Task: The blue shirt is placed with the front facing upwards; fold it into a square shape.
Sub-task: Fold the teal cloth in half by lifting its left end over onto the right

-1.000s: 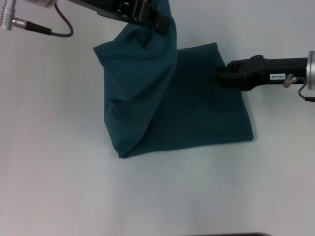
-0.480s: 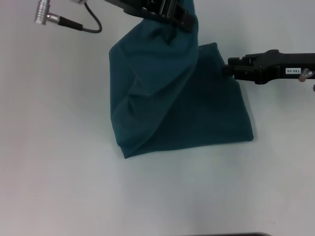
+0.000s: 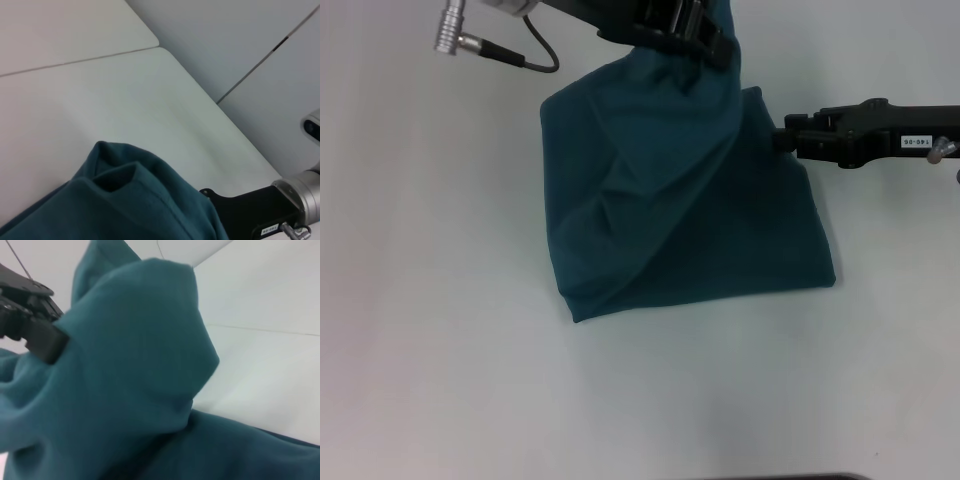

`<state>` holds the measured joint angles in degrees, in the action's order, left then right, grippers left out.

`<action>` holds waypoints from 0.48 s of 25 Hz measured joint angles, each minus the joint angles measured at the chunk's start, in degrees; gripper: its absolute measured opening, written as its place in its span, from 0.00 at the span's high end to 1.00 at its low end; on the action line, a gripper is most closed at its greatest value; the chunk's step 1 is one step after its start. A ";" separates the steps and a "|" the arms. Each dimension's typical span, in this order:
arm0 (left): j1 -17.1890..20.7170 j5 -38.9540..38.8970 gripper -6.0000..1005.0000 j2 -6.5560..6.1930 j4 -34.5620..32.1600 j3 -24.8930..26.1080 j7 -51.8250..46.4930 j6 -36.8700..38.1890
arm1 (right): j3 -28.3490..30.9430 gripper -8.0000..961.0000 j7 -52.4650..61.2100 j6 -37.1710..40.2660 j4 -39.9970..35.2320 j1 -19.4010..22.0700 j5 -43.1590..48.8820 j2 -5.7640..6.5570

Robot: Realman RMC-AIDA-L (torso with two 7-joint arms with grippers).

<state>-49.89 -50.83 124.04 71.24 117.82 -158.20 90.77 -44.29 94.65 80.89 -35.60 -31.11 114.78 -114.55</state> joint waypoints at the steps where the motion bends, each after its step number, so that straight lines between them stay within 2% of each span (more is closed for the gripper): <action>1: -0.30 0.00 0.88 0.00 -0.94 -0.01 0.00 -0.41 | 0.00 0.62 0.00 -0.04 0.00 0.00 -0.04 0.00; 7: -1.53 -0.75 0.87 0.08 -6.07 -0.61 0.51 -3.71 | 0.11 0.62 0.00 -0.10 0.00 -0.03 -0.09 0.10; 12: -1.41 -2.60 0.71 -0.04 -6.97 -0.99 1.33 -4.52 | 0.58 0.62 0.16 0.08 0.00 0.01 -0.08 0.15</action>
<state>-51.31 -53.43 124.00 64.26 116.82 -156.88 86.25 -43.71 94.81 80.97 -35.60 -31.10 114.70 -114.41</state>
